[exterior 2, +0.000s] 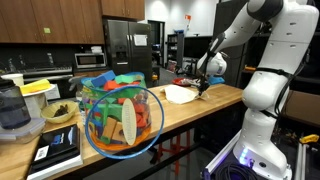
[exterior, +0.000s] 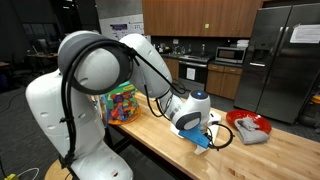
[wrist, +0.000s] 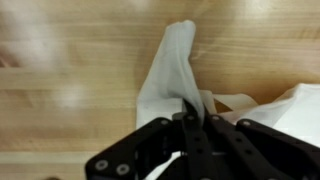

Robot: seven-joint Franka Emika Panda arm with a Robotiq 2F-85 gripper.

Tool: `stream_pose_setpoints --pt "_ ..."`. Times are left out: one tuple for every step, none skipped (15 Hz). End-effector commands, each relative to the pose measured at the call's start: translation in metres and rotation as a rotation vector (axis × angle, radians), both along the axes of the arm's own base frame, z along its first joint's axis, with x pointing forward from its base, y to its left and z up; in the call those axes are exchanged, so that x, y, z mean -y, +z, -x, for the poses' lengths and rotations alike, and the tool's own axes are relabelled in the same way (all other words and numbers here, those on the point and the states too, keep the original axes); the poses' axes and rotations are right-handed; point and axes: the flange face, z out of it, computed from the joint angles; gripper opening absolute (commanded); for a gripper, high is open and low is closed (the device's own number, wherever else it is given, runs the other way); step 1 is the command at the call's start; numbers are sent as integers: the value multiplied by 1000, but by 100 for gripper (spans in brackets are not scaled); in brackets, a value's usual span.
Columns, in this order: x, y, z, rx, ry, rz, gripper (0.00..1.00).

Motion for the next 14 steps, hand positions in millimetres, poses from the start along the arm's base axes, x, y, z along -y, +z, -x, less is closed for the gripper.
stream_pose_setpoints --pt "-42 12 -30 44 82 57 1" --pt "-56 16 -40 63 92 66 1" --pt "-69 21 -49 82 96 71 1" --pt "-84 27 -57 102 97 70 1" --pt "-100 32 -65 119 97 65 1" --pt "-114 37 -73 132 98 61 1" --pt "-130 42 -80 147 103 57 1" --pt "-147 49 -87 158 112 49 1" --pt "-163 54 -93 168 122 44 1" --pt "-181 58 -97 176 142 42 1" --pt "-197 61 -102 186 161 40 1" --pt "-217 65 -106 196 189 40 1" --pt "-235 67 -108 206 221 36 1" --pt "-255 69 -109 210 256 30 1"
